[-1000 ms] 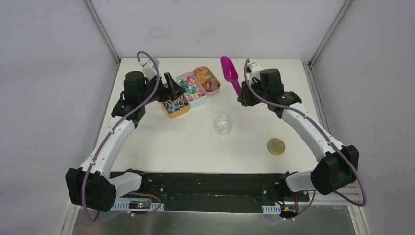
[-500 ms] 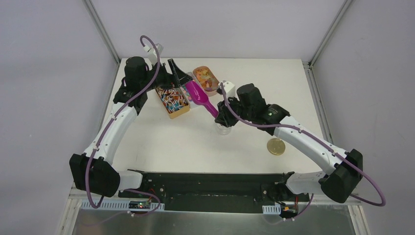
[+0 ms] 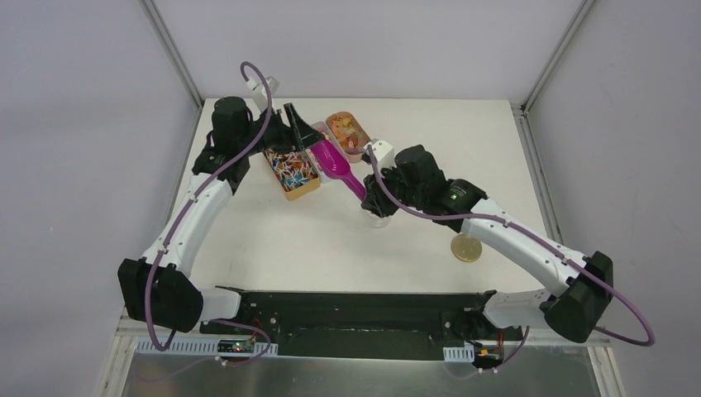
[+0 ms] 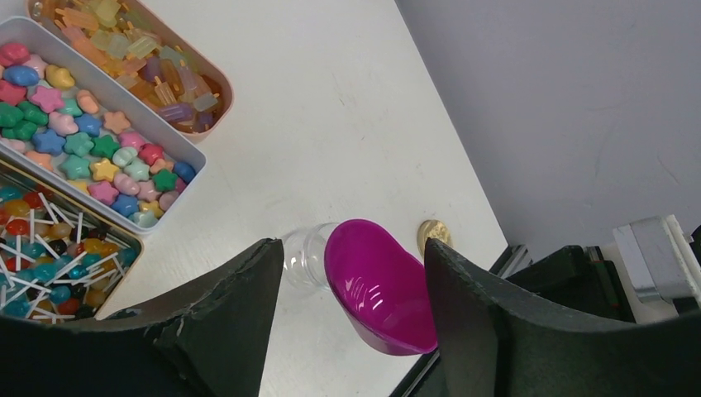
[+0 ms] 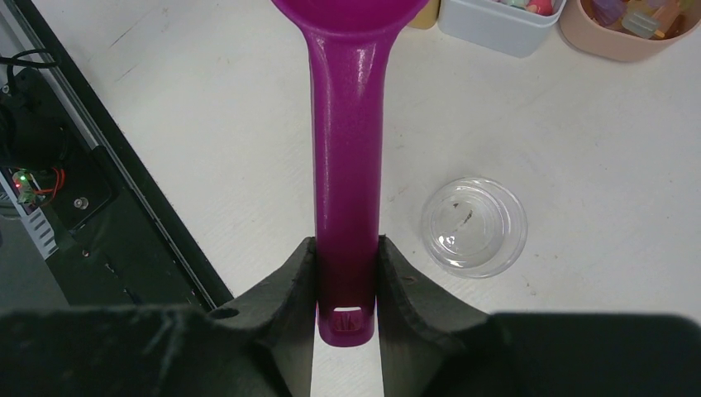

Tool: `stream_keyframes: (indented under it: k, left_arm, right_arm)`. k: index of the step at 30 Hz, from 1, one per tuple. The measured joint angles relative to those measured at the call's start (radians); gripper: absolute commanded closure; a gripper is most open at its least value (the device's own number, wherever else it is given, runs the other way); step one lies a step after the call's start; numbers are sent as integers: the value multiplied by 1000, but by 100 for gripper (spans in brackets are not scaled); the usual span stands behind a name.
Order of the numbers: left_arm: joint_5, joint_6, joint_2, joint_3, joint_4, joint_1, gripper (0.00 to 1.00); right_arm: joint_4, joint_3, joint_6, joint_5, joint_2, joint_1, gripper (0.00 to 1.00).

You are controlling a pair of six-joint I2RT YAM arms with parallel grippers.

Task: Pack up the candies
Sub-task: Pick up the spatula from the center of the board.

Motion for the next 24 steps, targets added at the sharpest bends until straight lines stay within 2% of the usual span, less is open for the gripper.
stream_keyframes:
  k: [3, 13, 16, 22, 23, 24]
  left_arm:
    - [1, 0, 1, -7, -4, 0, 44]
    - [23, -4, 30, -10, -17, 0, 80]
    - [43, -16, 32, -11, -17, 0, 99]
    - [103, -69, 34, -13, -16, 0, 100]
    - [106, -76, 35, -14, -16, 1, 100]
    - [110, -86, 35, -18, -14, 1, 100]
  right_arm:
    - [0, 0, -6, 1, 0, 6, 100]
    - [0, -21, -20, 9, -19, 24, 100]
    - [7, -37, -24, 16, -32, 24, 98]
    - [53, -99, -29, 16, -69, 24, 86]
    - [58, -105, -29, 16, -72, 24, 82]
    - [73, -119, -29, 17, -82, 25, 73]
